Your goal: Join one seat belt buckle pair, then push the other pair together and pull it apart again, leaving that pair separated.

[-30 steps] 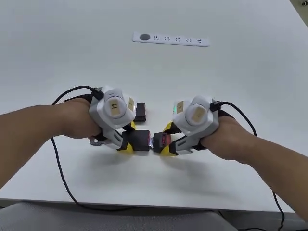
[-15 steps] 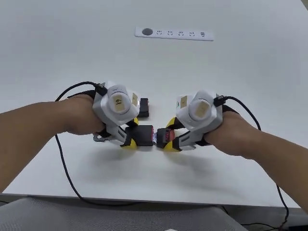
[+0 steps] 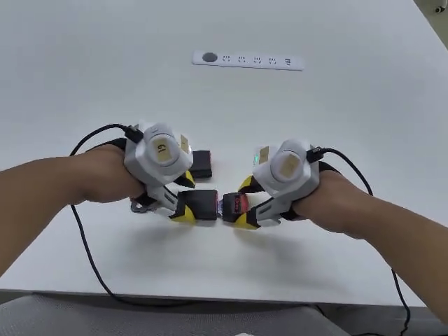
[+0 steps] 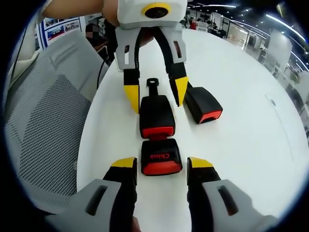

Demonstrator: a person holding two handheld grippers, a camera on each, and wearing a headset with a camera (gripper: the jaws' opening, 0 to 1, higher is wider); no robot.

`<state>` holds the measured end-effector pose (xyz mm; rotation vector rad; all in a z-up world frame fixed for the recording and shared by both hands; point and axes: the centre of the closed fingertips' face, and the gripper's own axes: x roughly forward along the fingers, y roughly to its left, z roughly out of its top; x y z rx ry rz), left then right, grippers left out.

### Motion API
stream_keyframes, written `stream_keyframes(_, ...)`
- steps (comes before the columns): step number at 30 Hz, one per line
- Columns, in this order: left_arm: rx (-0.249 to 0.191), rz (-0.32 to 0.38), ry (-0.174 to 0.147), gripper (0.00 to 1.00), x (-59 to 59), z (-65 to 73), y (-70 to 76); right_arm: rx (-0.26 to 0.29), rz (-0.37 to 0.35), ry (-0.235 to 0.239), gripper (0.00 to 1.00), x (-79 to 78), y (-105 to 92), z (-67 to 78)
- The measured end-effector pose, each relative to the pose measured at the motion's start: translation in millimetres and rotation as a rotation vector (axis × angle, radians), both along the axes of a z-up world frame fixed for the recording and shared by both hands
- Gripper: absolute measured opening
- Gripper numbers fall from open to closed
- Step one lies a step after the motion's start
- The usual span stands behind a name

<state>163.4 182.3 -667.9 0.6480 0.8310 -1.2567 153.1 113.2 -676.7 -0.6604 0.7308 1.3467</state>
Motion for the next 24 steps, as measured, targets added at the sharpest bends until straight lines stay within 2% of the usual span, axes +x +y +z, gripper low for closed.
stream_keyframes(2,-0.027,0.006,-0.001,0.40,1.4,13.1,-1.1,0.010,-0.008,-0.003,0.40,2.4,-2.6,7.1)
stream_keyframes(4,-0.054,0.026,-0.015,0.40,10.0,21.5,0.1,0.027,-0.021,-0.010,0.40,8.9,-7.7,15.1)
stream_keyframes(7,-0.057,0.040,-0.042,0.41,21.4,28.0,2.4,0.041,-0.039,-0.021,0.38,18.3,-18.3,24.7)
stream_keyframes(12,-0.030,0.060,-0.065,0.43,43.8,18.7,12.9,0.004,-0.071,-0.042,0.37,39.0,-49.3,21.7)
stream_keyframes(13,-0.026,0.058,-0.068,0.44,45.1,17.9,13.8,0.003,-0.073,-0.042,0.37,40.3,-51.4,21.3)
stream_keyframes(14,-0.010,0.051,-0.087,0.44,47.1,18.9,12.5,-0.007,-0.100,-0.050,0.37,43.6,-63.6,19.7)
stream_keyframes(18,0.009,0.048,-0.088,0.45,59.2,9.0,18.3,-0.034,-0.116,-0.061,0.37,54.7,-83.3,17.0)
stream_keyframes(22,0.024,0.034,-0.074,0.43,65.1,2.2,21.5,-0.068,-0.139,-0.063,0.38,67.3,-106.8,9.3)
stream_keyframes(24,0.033,0.022,-0.060,0.43,68.5,-5.7,21.0,-0.082,-0.148,-0.051,0.38,71.4,-116.8,4.1)
